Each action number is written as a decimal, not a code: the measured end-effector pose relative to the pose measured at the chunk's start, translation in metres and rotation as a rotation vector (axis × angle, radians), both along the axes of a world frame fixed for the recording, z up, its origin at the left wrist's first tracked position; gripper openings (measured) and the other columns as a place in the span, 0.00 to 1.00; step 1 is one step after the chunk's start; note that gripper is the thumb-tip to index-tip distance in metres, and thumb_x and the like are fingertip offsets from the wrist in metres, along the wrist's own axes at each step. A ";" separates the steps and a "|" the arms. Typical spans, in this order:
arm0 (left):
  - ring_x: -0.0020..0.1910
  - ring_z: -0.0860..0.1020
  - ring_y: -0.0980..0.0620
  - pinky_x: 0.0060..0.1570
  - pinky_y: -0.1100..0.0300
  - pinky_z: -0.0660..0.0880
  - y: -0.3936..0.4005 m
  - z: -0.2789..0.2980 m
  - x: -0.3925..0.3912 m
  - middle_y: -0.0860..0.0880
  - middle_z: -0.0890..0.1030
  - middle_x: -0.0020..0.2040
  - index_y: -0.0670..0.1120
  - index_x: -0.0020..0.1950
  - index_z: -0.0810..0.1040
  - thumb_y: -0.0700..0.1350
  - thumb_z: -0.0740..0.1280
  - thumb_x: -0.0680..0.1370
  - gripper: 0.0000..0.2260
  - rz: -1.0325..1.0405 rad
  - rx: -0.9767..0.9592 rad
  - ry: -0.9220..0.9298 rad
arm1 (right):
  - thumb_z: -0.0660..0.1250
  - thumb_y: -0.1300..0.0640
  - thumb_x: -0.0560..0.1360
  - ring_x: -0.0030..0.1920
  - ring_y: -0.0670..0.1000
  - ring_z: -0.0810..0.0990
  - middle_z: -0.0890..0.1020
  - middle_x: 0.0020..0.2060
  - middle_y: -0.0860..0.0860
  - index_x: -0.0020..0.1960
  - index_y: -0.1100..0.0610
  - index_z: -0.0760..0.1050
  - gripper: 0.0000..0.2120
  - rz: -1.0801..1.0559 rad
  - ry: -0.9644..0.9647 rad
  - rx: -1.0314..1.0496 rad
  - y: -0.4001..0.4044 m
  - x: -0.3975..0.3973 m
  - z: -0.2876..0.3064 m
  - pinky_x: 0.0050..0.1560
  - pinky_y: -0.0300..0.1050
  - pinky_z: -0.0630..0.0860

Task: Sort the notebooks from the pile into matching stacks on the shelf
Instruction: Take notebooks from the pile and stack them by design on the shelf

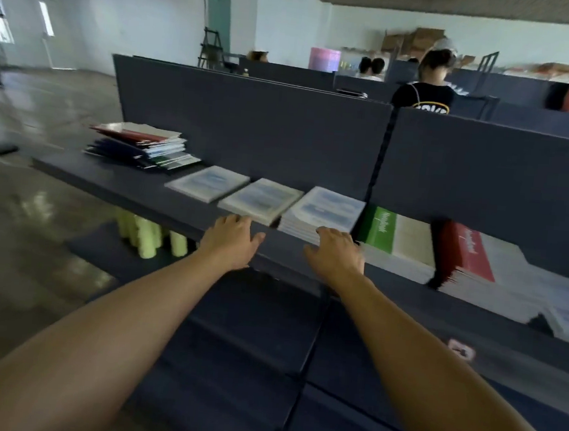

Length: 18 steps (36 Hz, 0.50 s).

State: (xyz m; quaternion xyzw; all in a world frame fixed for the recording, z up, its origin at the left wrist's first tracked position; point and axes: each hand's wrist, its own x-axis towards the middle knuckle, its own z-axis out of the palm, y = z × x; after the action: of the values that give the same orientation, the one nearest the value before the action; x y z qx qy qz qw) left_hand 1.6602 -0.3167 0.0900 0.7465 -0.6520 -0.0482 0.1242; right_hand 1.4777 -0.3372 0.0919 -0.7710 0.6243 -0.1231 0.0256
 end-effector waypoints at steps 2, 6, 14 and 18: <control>0.71 0.63 0.41 0.65 0.47 0.66 0.007 -0.001 0.035 0.43 0.64 0.74 0.45 0.75 0.61 0.57 0.53 0.82 0.25 0.016 0.015 0.001 | 0.57 0.46 0.80 0.66 0.57 0.69 0.73 0.65 0.55 0.71 0.56 0.65 0.23 0.025 0.008 0.022 0.002 0.033 -0.001 0.59 0.50 0.69; 0.72 0.61 0.41 0.67 0.47 0.65 0.016 -0.006 0.099 0.43 0.63 0.75 0.45 0.76 0.60 0.57 0.53 0.82 0.25 0.051 0.015 0.030 | 0.57 0.46 0.80 0.63 0.58 0.71 0.75 0.63 0.56 0.68 0.56 0.67 0.21 0.079 0.034 0.031 0.006 0.095 -0.002 0.57 0.51 0.70; 0.70 0.64 0.40 0.64 0.48 0.65 0.021 -0.020 0.197 0.43 0.65 0.73 0.45 0.73 0.63 0.56 0.54 0.82 0.23 0.107 0.003 0.034 | 0.56 0.46 0.80 0.65 0.57 0.71 0.73 0.66 0.55 0.71 0.55 0.65 0.22 0.153 0.074 0.045 -0.001 0.189 -0.002 0.59 0.50 0.70; 0.71 0.63 0.41 0.65 0.49 0.63 0.008 -0.021 0.230 0.43 0.65 0.73 0.45 0.73 0.63 0.55 0.55 0.82 0.23 0.130 -0.009 0.051 | 0.55 0.46 0.81 0.64 0.56 0.71 0.73 0.66 0.55 0.71 0.54 0.64 0.22 0.183 0.133 0.047 -0.019 0.222 -0.002 0.57 0.50 0.70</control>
State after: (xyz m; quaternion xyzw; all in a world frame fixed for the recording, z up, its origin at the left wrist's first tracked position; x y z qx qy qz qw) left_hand 1.8904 -0.3085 0.0687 0.7852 -0.5989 -0.0561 0.1470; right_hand 1.6994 -0.3563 0.0897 -0.8305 0.5542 -0.0542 0.0133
